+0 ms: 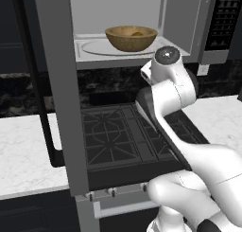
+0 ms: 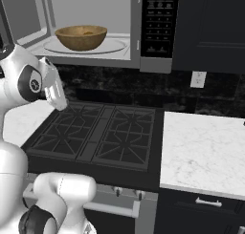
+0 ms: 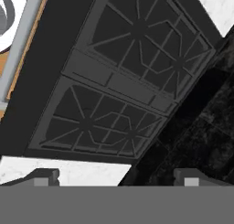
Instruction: Pick the avocado from the sink and place it in the bowl. Then pick the bowl and place it in the microwave. Then close the microwave door and press the start button.
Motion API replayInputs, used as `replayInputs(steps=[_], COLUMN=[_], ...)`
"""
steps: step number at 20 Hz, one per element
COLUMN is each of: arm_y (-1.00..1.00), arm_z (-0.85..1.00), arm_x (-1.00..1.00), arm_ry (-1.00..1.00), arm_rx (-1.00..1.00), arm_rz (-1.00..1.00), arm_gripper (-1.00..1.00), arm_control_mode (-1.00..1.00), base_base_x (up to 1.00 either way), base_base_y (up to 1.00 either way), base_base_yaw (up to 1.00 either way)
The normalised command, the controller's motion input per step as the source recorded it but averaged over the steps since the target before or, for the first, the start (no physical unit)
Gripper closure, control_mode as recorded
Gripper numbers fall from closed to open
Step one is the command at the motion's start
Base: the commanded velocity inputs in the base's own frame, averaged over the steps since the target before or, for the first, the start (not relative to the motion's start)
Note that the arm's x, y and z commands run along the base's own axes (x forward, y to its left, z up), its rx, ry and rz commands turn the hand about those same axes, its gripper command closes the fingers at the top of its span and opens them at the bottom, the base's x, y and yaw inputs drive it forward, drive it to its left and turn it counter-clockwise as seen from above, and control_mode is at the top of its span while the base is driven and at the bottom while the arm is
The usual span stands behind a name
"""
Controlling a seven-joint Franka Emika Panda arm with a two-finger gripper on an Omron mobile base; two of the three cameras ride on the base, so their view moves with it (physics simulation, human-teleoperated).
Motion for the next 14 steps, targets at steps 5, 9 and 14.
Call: replayInputs(steps=[5, 9, 14], arm_y=[0.21, 0.43, 0.39], arm_z=[-0.53, -0.58, -0.57], arm_x=[-0.10, -0.11, 0.00], arm_ry=[0.07, 0.02, 0.01], arm_rx=[-0.37, -0.42, -0.40], arm_rz=[-0.01, -0.06, -0.09], arm_gripper=[-1.00, -1.00, -1.00], arm_control_mode=[-1.00, -1.00, -1.00], base_base_x=[0.00, 0.00, 0.00], base_base_y=[0.00, 0.00, 0.00], base_base_yaw=[0.00, 0.00, 0.00])
